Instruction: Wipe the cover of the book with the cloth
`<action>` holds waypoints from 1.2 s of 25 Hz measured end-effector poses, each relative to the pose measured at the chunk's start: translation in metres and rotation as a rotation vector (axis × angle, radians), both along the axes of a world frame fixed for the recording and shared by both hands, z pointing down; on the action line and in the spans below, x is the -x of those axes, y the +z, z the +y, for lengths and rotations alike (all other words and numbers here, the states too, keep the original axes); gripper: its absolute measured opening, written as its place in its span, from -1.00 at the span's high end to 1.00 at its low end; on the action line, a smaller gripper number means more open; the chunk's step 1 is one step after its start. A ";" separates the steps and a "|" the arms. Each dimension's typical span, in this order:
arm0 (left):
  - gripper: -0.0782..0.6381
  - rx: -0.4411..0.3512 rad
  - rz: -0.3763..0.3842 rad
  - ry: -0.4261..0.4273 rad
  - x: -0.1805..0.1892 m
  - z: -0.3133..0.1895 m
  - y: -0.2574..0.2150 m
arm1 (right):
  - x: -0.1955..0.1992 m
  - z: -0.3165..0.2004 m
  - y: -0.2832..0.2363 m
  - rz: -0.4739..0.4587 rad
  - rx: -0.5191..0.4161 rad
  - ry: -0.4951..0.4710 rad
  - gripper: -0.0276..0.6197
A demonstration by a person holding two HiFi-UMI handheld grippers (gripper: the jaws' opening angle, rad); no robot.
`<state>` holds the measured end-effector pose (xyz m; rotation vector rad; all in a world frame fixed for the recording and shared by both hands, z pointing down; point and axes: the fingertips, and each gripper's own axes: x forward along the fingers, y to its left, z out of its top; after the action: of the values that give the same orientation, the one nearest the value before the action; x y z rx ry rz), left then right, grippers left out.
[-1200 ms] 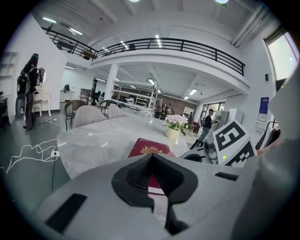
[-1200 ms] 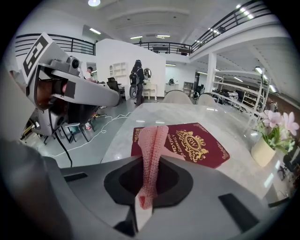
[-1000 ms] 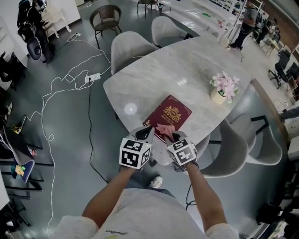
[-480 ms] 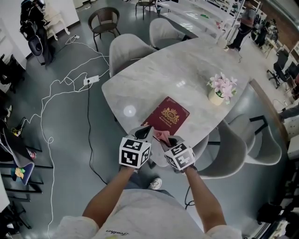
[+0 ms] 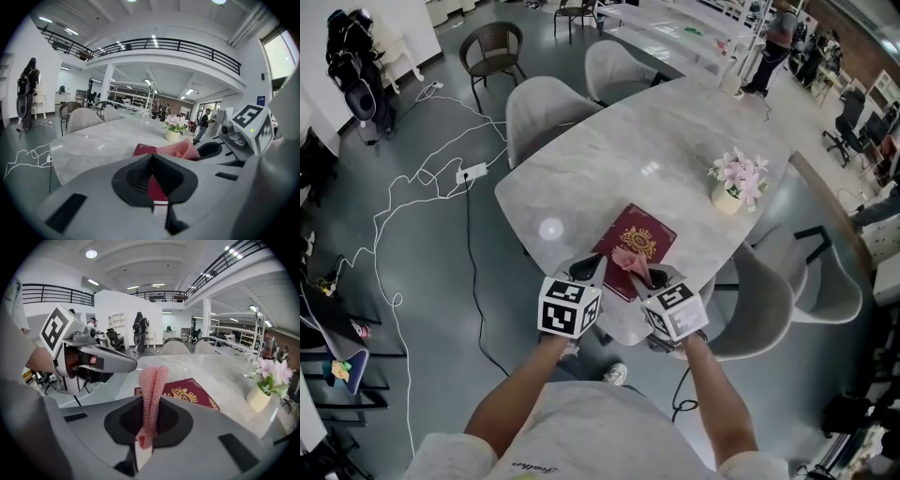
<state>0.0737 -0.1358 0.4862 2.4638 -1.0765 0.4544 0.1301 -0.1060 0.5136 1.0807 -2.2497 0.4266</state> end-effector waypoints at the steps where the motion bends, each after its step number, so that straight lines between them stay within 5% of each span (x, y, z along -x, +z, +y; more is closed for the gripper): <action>1: 0.76 0.000 0.000 0.009 -0.001 -0.002 0.000 | -0.002 -0.005 -0.005 0.000 -0.010 0.008 0.86; 15: 0.76 0.007 0.002 0.084 0.005 -0.044 0.004 | -0.035 -0.085 -0.026 0.092 -0.071 0.138 0.86; 30: 0.76 0.022 -0.018 0.136 0.014 -0.091 0.017 | -0.058 -0.166 0.025 0.220 -0.008 0.235 0.86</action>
<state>0.0598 -0.2263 0.5034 2.5281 -0.9092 0.5278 0.1885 -0.2716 0.5384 1.3348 -1.9430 0.3745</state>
